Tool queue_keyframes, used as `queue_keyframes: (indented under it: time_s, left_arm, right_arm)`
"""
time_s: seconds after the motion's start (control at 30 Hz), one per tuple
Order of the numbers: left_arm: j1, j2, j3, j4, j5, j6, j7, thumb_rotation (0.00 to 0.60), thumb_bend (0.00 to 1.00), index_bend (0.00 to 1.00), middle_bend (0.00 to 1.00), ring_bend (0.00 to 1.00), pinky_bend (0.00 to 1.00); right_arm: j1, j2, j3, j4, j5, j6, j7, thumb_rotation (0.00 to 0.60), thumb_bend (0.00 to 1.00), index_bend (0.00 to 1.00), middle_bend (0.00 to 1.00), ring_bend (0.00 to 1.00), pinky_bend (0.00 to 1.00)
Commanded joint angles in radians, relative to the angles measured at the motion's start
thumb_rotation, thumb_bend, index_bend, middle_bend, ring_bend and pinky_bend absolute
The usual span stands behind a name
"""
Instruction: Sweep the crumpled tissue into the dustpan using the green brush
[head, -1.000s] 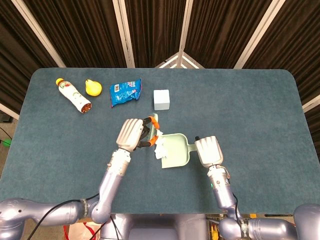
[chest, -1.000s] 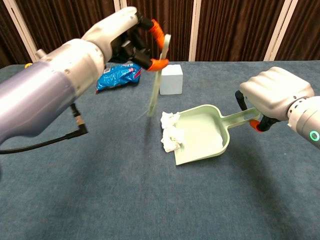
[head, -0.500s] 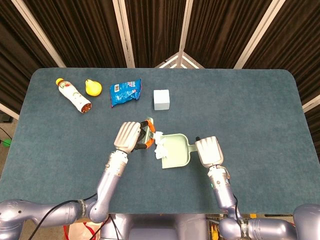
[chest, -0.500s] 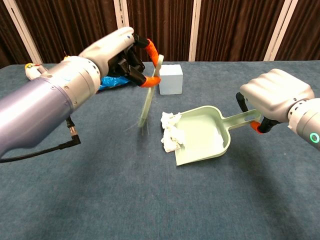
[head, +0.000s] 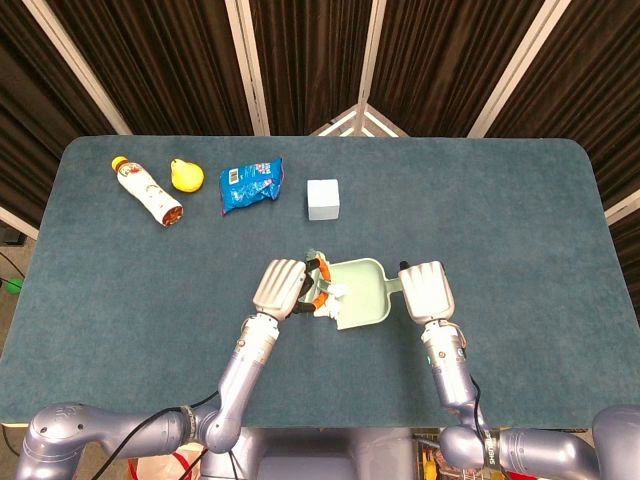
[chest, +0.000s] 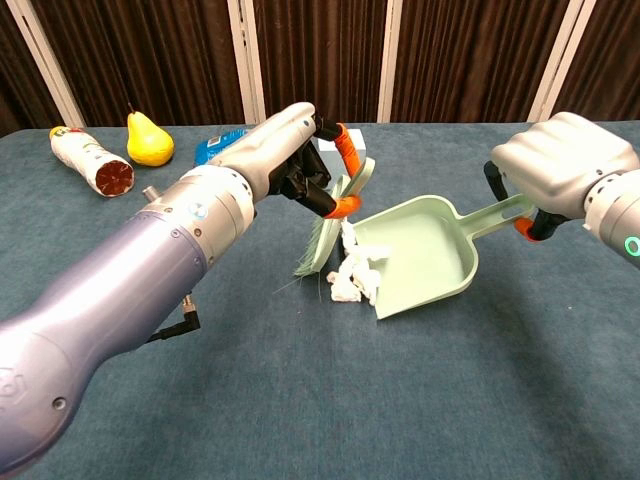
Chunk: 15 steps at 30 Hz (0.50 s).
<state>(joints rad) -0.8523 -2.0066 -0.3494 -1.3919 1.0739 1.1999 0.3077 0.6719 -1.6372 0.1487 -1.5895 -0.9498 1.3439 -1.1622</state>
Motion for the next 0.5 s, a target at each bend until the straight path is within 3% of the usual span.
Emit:
queue_keyframes:
  time_s: [0.03,0.5]
  left_arm:
    - [-0.007,-0.015,-0.008,0.015,0.002,-0.006,-0.003,0.600,0.64,0.77,1.00,1.00,1.00]
    - [-0.045,-0.114,-0.087,0.035,0.055,0.028,-0.092,0.600,0.59,0.76,1.00,1.00,1.00]
  right_arm:
    - [-0.003,-0.003,-0.009,0.001,-0.003,-0.001,0.005,0.600,0.47,0.59,0.82,0.84,0.82]
    - [-0.010,-0.006,-0.015,-0.008,-0.007,0.016,0.001,0.600,0.47,0.59,0.82,0.84,0.82]
